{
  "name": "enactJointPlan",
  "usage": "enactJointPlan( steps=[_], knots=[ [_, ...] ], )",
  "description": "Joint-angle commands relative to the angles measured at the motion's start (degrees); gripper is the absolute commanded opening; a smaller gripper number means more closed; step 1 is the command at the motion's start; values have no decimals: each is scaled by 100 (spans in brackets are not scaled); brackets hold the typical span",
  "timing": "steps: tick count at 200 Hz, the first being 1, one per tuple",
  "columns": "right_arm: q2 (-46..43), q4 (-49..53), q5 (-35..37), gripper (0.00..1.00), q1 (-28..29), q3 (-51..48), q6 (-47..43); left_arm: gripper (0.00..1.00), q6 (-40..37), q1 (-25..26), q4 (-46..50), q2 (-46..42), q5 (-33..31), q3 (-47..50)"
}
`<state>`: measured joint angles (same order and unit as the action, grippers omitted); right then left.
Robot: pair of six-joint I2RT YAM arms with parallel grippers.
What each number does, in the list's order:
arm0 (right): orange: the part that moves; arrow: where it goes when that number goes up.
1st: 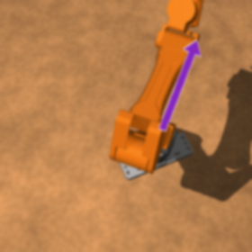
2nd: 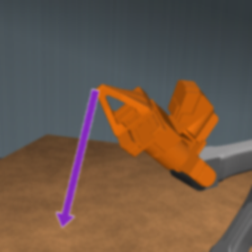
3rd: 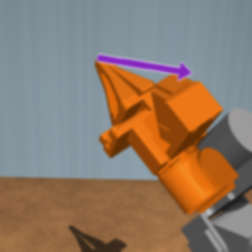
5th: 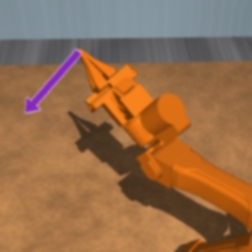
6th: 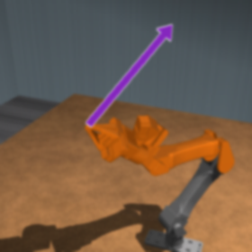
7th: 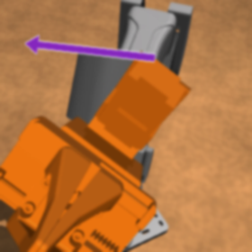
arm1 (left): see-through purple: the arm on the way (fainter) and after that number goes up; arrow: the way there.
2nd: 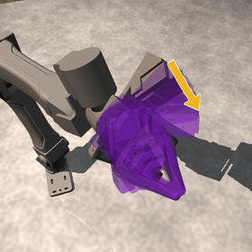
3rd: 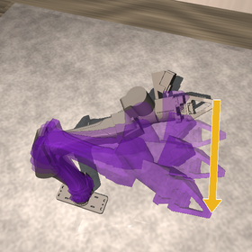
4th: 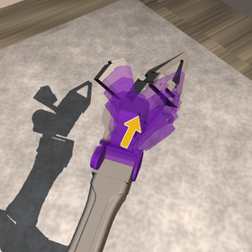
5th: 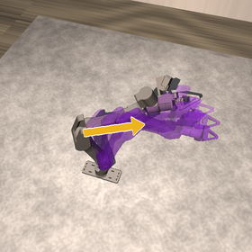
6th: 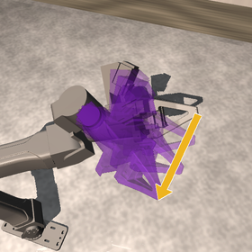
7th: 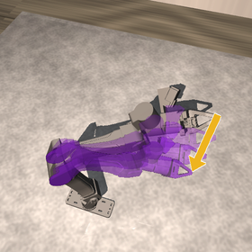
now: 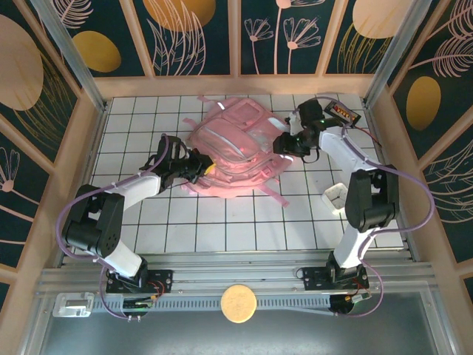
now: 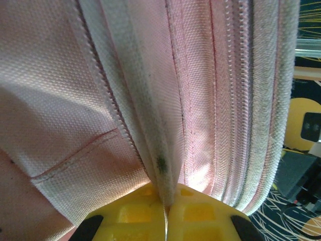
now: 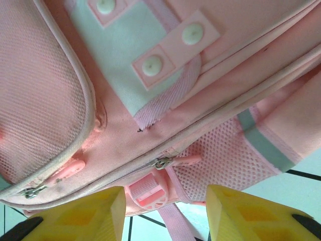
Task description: Pack the student bag
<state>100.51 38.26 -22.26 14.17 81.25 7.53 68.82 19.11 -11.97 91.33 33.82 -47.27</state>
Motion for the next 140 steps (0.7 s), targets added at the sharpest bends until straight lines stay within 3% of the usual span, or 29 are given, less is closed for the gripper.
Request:
enactJointPlan(
  steps=[1,43,83,97,104,108,112,114,140],
  knots=[
    [-438,-273,143,46,-132,-118,302,0,161,-57,-239,-203,-142,167],
    [-853,-621,-24,46,-268,-140,883,0,1088,-37,-1414,-236,-106,716],
    [-1235,-915,-250,48,-290,-350,1286,23,947,91,-1207,-79,-79,457],
    [-1353,-984,-252,50,-298,-416,1347,37,878,144,-1035,-54,-112,347],
    [-1401,-1028,-280,51,-314,-438,1365,50,827,162,-896,-83,-157,309],
    [-1426,-1048,-287,52,-315,-442,1357,61,797,163,-800,-111,-201,295],
    [-1450,-1067,-295,53,-323,-449,1365,89,764,169,-710,-157,-258,296],
    [-1472,-1078,-296,53,-326,-451,1365,96,751,164,-686,-176,-277,299],
    [-1670,-1328,-154,62,-378,-565,1382,99,645,163,-412,-520,-519,468]
  ],
)
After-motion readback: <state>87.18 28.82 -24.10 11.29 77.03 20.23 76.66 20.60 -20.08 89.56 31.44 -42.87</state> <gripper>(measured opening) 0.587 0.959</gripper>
